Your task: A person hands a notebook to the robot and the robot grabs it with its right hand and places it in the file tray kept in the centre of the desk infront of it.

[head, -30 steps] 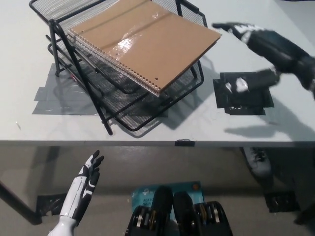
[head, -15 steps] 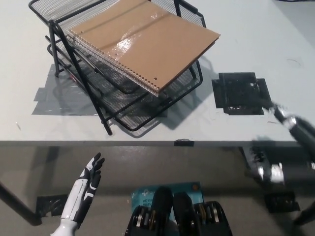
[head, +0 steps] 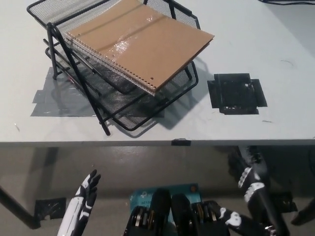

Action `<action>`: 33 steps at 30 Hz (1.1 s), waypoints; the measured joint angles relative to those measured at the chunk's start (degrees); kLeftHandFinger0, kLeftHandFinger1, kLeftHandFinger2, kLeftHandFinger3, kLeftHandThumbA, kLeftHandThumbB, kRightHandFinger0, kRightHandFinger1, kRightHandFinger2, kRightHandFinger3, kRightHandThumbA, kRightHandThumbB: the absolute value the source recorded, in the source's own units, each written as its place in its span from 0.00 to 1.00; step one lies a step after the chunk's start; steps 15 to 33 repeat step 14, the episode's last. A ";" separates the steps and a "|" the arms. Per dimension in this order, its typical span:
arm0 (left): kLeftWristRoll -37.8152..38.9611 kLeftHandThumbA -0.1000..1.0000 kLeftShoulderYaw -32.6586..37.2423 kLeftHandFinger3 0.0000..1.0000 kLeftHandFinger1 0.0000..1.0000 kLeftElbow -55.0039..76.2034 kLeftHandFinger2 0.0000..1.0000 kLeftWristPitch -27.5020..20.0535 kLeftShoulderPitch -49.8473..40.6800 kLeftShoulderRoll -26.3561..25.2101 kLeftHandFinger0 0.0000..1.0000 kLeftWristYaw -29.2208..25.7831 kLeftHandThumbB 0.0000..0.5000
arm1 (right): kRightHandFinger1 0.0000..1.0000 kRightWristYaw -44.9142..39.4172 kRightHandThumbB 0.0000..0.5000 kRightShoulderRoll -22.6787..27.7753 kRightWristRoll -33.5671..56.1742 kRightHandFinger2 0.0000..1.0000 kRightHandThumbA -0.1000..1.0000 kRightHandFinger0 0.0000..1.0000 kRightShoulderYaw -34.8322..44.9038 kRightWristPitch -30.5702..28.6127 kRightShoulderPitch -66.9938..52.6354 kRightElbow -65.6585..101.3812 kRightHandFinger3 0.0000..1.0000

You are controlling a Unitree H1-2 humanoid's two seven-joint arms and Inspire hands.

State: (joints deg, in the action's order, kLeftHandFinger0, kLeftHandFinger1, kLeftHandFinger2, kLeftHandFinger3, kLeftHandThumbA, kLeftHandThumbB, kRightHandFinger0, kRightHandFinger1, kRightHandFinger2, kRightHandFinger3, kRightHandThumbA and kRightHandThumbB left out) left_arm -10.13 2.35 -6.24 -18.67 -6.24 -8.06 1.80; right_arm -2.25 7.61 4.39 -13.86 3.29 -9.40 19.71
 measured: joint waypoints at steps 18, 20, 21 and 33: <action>0.10 1.00 -0.35 1.00 1.00 0.01 1.00 -1.39 -0.65 0.33 1.00 -0.06 0.76 | 1.00 -2.53 0.72 1.03 -1.38 1.00 1.00 1.00 0.00 -3.25 -0.32 -4.75 1.00; 0.10 1.00 -0.35 1.00 1.00 0.01 1.00 -1.39 -0.65 0.33 1.00 -0.06 0.76 | 1.00 -2.53 0.72 1.03 -1.38 1.00 1.00 1.00 0.00 -3.25 -0.32 -4.75 1.00; 0.10 1.00 -0.35 1.00 1.00 0.01 1.00 -1.39 -0.65 0.33 1.00 -0.06 0.76 | 1.00 -2.53 0.72 1.03 -1.38 1.00 1.00 1.00 0.00 -3.25 -0.32 -4.75 1.00; 0.10 1.00 -0.35 1.00 1.00 0.01 1.00 -1.39 -0.65 0.33 1.00 -0.06 0.76 | 1.00 -2.53 0.72 1.03 -1.38 1.00 1.00 1.00 0.00 -3.25 -0.32 -4.75 1.00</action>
